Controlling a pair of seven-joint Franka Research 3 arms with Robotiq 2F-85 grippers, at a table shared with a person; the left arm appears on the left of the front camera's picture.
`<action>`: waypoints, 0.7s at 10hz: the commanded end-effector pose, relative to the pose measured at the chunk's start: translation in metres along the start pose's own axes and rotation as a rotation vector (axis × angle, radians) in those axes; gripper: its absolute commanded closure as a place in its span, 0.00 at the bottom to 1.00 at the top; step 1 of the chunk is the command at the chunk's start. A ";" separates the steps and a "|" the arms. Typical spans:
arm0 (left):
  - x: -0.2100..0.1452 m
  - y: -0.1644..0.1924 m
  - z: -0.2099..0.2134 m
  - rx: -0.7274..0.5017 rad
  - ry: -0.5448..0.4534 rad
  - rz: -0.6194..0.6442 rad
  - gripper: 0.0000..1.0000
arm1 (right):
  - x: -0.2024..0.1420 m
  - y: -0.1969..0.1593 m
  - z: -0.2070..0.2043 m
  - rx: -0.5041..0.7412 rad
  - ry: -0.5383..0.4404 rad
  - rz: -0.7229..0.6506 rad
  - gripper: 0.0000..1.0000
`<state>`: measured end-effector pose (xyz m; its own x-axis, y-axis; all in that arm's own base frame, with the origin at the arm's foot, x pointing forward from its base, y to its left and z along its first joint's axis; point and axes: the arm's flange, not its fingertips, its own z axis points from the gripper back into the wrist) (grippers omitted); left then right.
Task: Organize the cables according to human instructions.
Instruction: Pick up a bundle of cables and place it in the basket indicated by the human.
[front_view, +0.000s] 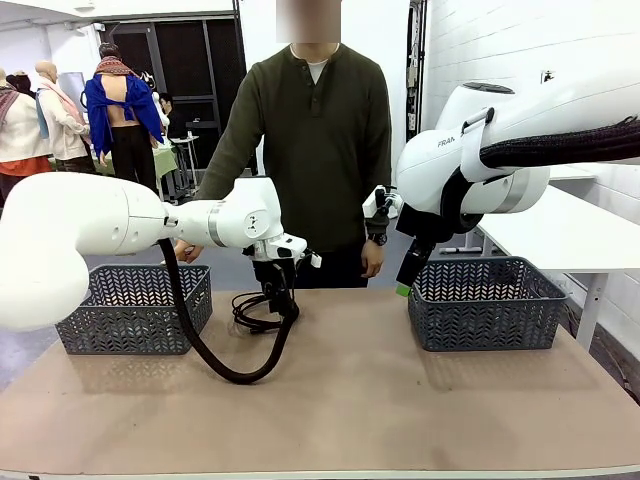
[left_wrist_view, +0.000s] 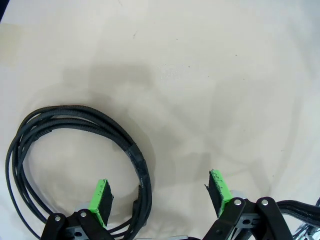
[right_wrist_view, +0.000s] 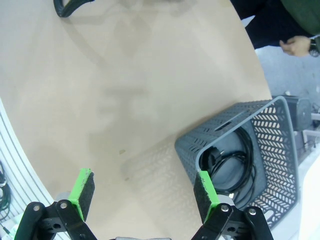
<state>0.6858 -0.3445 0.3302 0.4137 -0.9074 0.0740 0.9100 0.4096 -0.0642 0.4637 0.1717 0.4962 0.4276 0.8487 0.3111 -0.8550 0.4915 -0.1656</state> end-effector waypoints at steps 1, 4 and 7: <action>0.017 0.013 0.001 0.028 0.035 -0.030 0.00 | -0.001 0.000 0.000 -0.004 0.011 0.000 0.00; 0.019 0.014 -0.006 0.043 0.051 -0.020 0.00 | -0.001 0.000 0.000 -0.004 0.011 0.000 0.00; 0.021 0.015 -0.013 0.043 0.048 -0.030 0.00 | -0.001 0.000 0.000 -0.004 0.011 0.000 0.00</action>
<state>0.6924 -0.3503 0.3148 0.3994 -0.9153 0.0518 0.9166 0.3976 -0.0427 0.4637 0.1718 0.4962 0.4276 0.8487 0.3111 -0.8550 0.4915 -0.1656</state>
